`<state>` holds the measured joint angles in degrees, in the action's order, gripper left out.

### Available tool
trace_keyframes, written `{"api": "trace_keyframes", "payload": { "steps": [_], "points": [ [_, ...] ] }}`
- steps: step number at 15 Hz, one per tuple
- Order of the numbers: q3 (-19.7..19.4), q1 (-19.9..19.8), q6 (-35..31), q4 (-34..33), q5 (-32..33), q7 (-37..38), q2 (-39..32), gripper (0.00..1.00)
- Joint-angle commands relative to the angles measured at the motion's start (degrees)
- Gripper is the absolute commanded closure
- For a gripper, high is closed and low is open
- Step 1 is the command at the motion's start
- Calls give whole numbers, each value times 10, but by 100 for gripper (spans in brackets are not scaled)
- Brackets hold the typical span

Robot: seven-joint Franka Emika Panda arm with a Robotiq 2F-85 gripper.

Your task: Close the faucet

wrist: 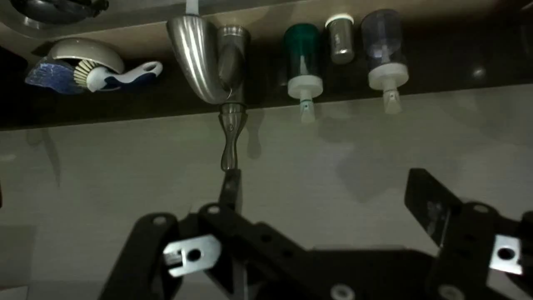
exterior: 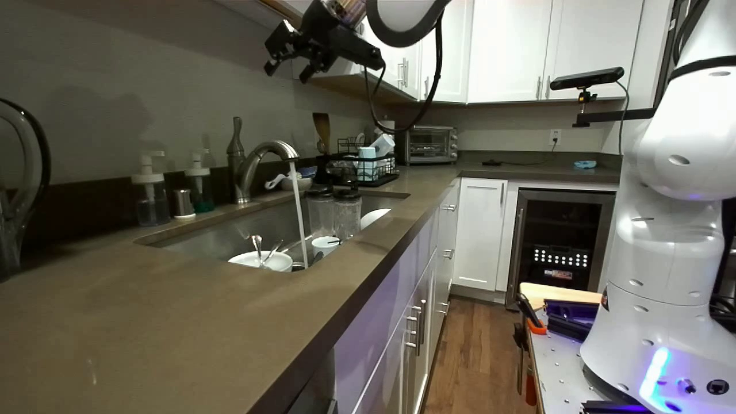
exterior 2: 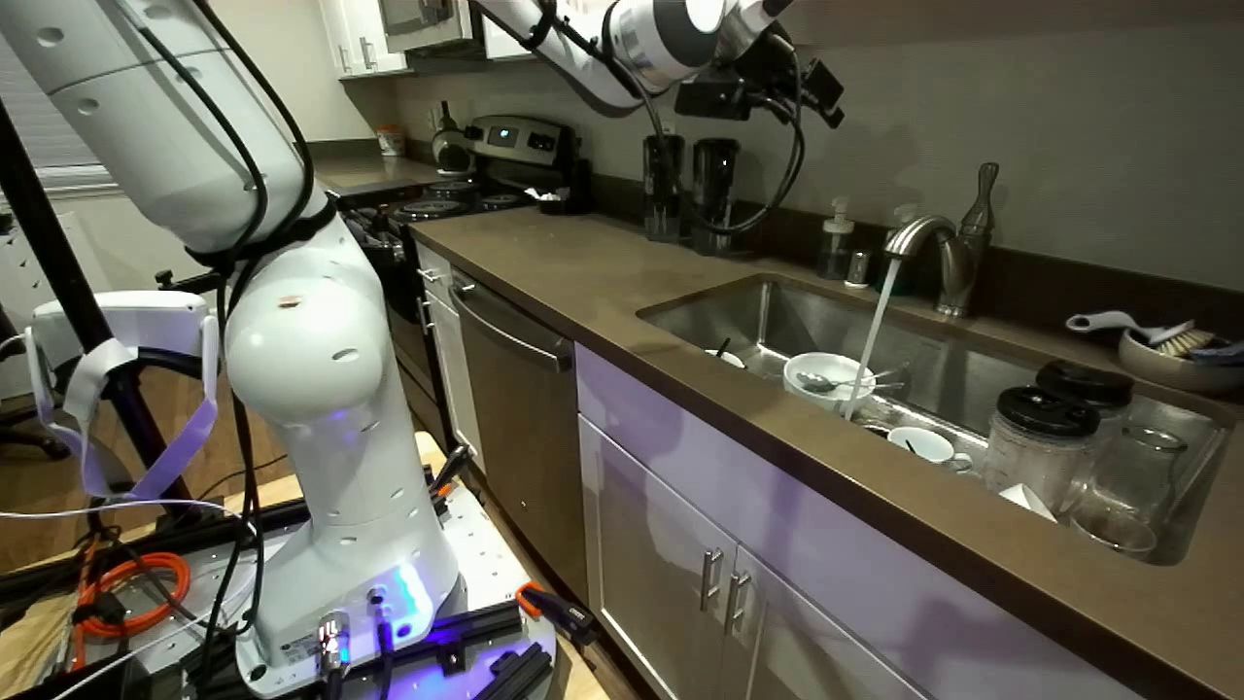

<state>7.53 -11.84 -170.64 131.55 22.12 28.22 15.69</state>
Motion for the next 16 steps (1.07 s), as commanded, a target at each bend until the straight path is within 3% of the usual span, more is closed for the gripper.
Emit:
{"api": "trace_keyframes", "payload": {
  "steps": [1,7,9,10,16],
  "points": [
    [51,-90,-69,-27,83,96,-31,0],
    [140,-207,-60,-147,198,205,-100,0],
    [156,-210,-41,-190,222,222,-135,0],
    [133,-197,-59,-137,189,191,-94,0],
    [146,-201,-51,-176,198,197,-131,0]
  ]
}}
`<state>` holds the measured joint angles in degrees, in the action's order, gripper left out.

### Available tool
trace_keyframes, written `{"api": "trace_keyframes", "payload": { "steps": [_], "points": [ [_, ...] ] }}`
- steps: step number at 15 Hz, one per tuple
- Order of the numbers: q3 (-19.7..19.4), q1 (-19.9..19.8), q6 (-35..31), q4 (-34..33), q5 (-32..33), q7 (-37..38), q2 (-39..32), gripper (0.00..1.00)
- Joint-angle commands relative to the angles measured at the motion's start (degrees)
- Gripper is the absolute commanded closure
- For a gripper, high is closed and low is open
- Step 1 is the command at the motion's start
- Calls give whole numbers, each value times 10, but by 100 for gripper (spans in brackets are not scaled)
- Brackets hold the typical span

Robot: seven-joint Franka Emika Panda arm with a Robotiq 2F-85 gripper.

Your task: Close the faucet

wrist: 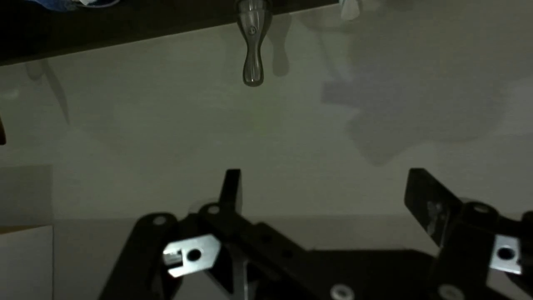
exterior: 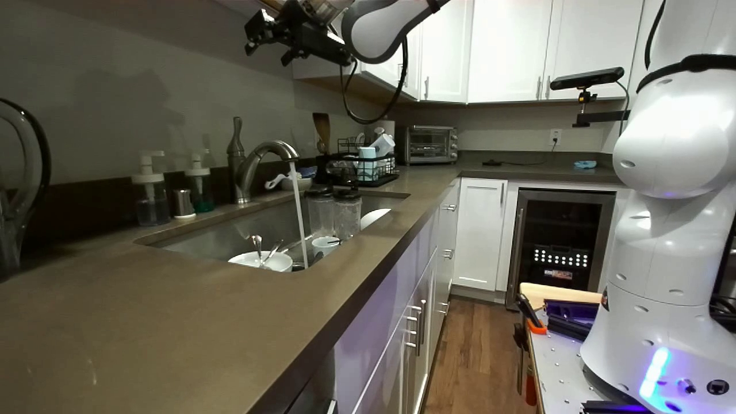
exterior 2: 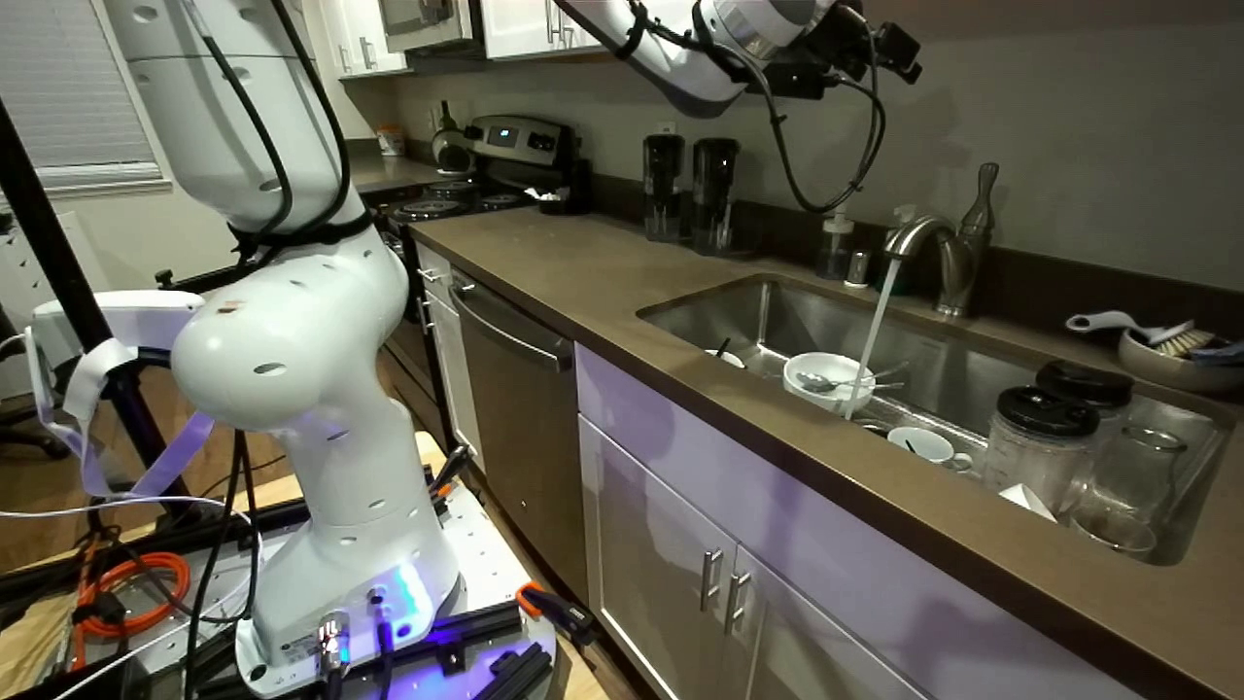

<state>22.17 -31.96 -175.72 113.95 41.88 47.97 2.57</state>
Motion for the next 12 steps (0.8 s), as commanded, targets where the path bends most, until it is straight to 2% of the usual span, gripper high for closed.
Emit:
{"api": "trace_keyframes", "payload": {
  "steps": [1,6,9,12],
  "points": [
    [0,0,0,0,0,0,0,0],
    [0,0,0,0,0,0,0,0],
    [-3,2,-10,-18,-26,-16,-29,0],
    [-8,-3,-20,-45,-25,-8,-62,0]
  ]
}}
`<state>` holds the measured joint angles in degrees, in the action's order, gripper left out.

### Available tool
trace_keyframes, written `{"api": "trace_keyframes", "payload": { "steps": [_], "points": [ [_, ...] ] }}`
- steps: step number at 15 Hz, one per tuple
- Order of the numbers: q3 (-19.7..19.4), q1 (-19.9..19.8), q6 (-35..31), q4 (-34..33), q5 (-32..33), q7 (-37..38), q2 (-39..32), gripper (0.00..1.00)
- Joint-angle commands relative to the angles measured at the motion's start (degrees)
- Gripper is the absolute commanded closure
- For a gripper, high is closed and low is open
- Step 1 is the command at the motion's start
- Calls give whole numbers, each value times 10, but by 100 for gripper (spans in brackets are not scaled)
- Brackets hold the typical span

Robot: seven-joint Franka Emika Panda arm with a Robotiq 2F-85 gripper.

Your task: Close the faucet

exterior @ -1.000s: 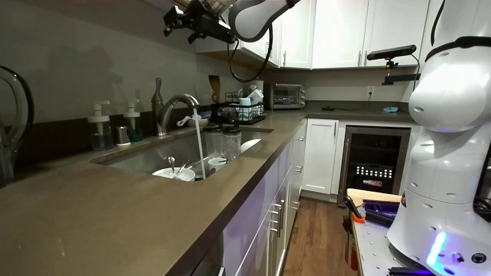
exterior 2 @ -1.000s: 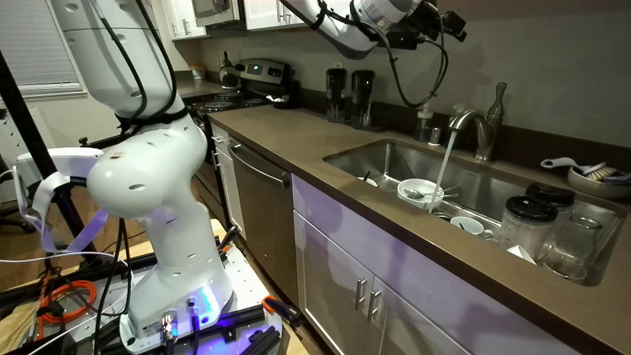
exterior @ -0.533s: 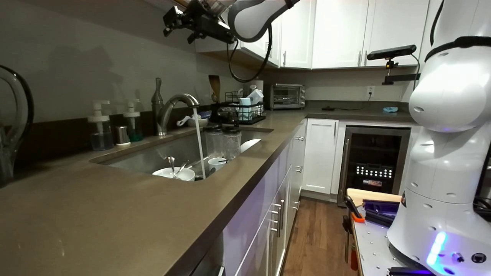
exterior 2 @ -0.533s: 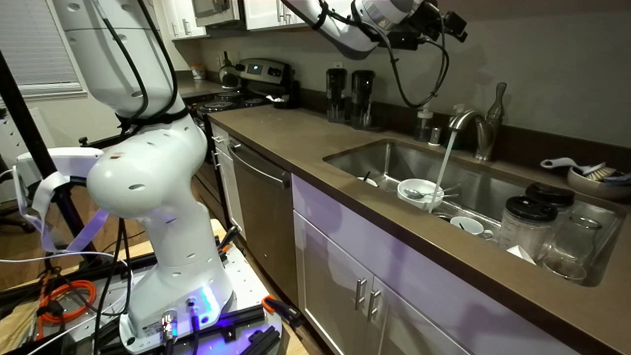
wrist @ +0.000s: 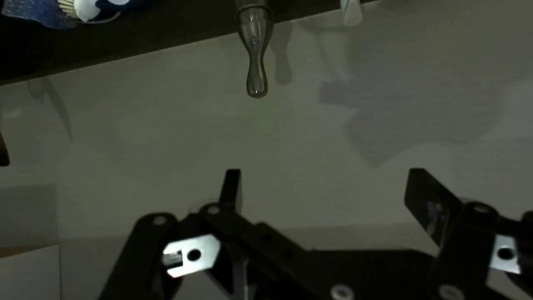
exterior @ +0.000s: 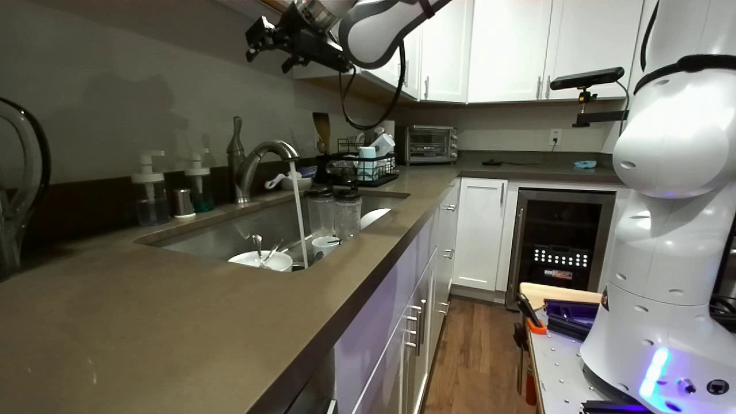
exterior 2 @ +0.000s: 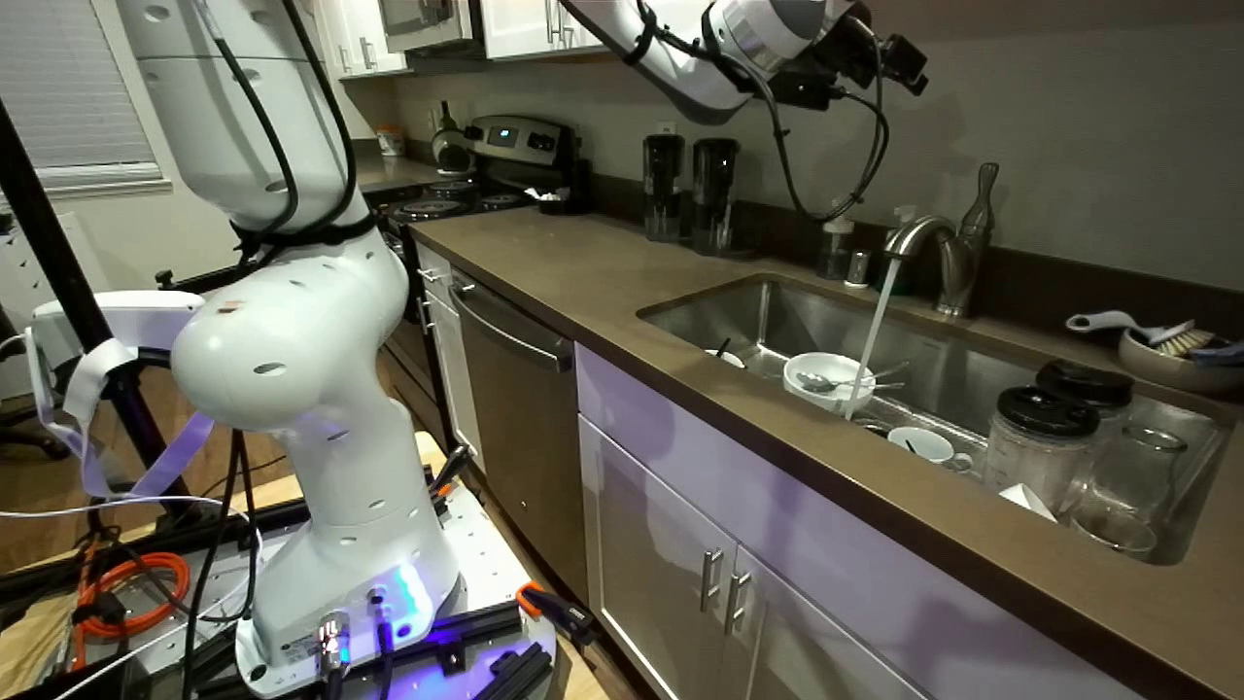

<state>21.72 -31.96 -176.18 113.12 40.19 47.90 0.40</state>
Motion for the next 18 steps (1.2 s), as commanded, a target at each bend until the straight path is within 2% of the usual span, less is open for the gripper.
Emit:
{"api": "trace_keyframes", "payload": {
  "steps": [1,3,9,18],
  "points": [
    [-7,-4,-17,-48,0,-1,-51,0],
    [-17,-3,-21,-81,14,9,-76,0],
    [-31,11,-28,-181,6,10,-160,0],
    [-39,44,-20,-289,5,3,-260,0]
  ]
}}
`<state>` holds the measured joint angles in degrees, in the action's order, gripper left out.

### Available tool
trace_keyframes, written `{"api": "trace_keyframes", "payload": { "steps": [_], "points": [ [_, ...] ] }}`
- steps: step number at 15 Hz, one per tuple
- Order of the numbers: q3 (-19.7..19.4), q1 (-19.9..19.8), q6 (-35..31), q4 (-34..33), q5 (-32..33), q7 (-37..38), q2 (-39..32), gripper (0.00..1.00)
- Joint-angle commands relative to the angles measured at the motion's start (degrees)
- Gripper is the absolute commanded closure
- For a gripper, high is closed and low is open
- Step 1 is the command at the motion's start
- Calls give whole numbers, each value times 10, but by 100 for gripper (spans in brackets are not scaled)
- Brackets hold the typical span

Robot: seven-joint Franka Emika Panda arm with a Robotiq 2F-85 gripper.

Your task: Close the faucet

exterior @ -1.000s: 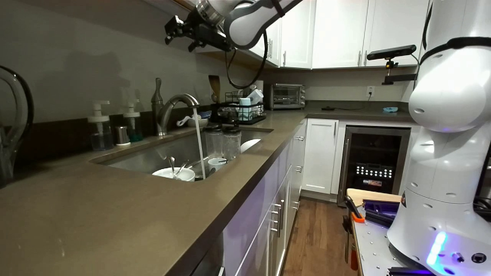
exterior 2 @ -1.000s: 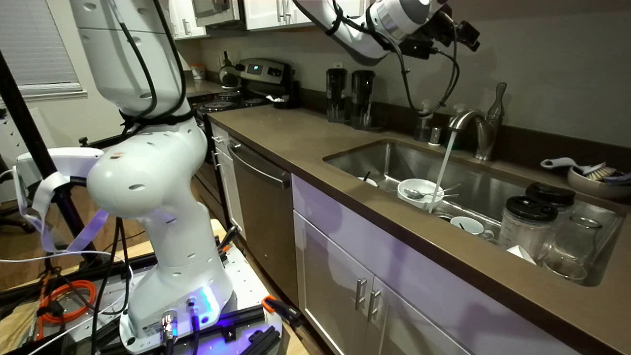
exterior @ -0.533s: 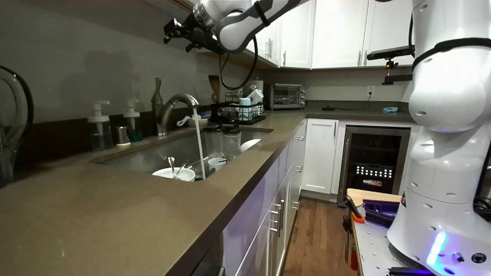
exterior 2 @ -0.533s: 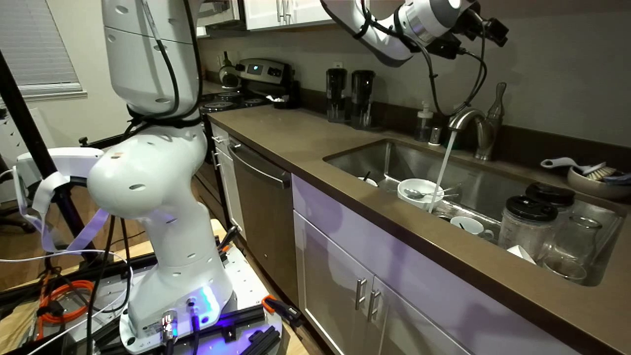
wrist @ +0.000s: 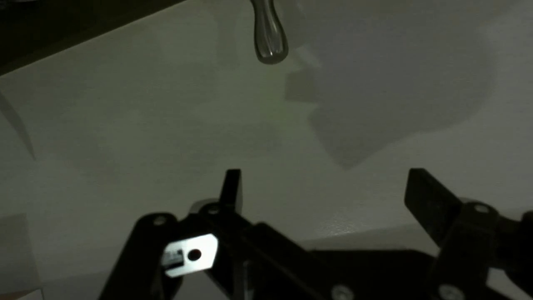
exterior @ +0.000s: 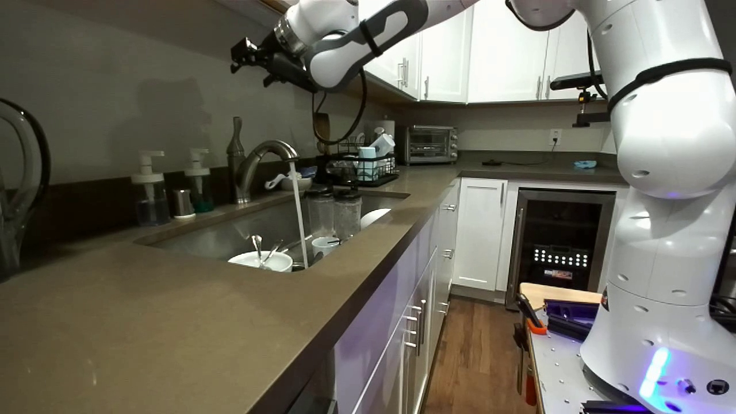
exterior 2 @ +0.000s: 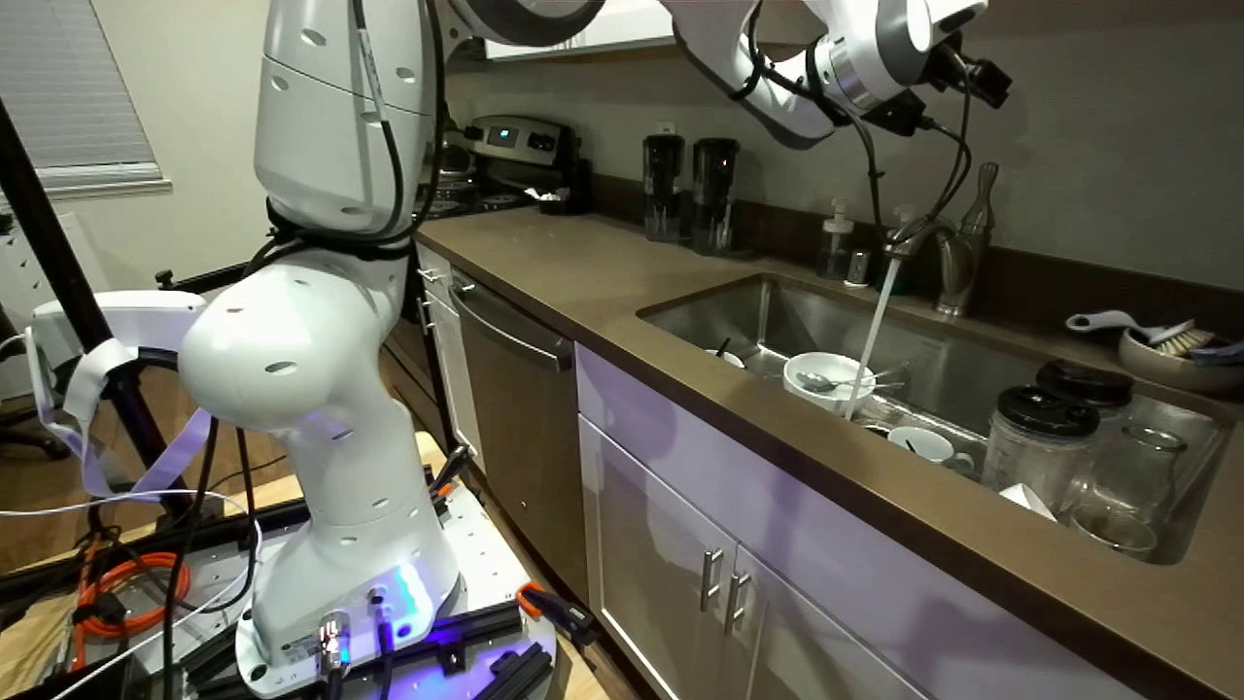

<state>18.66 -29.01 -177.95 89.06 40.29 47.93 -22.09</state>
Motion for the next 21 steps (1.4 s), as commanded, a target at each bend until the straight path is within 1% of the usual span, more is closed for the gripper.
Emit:
{"api": "trace_keyframes", "payload": {
  "steps": [1,3,4,5,6,11,12,15,16,18,19,20,21],
  "points": [
    [-10,18,-2,-59,4,2,-43,0],
    [-12,23,1,-77,4,0,-58,0],
    [-12,25,2,-86,4,-3,-64,12],
    [-12,26,2,-94,3,-4,-71,19],
    [-11,27,3,-101,2,-6,-76,33],
    [-10,31,5,-125,3,-8,-98,66],
    [-11,32,5,-130,3,-7,-103,65],
    [-10,36,10,-148,4,-12,-118,68],
    [-10,38,14,-156,6,-16,-125,62],
    [-11,43,21,-173,9,-24,-138,66],
    [-78,97,3,-166,-112,-113,-132,78],
    [-26,58,22,-188,-19,-51,-149,86],
    [-42,71,23,-195,-35,-71,-153,91]
  ]
}}
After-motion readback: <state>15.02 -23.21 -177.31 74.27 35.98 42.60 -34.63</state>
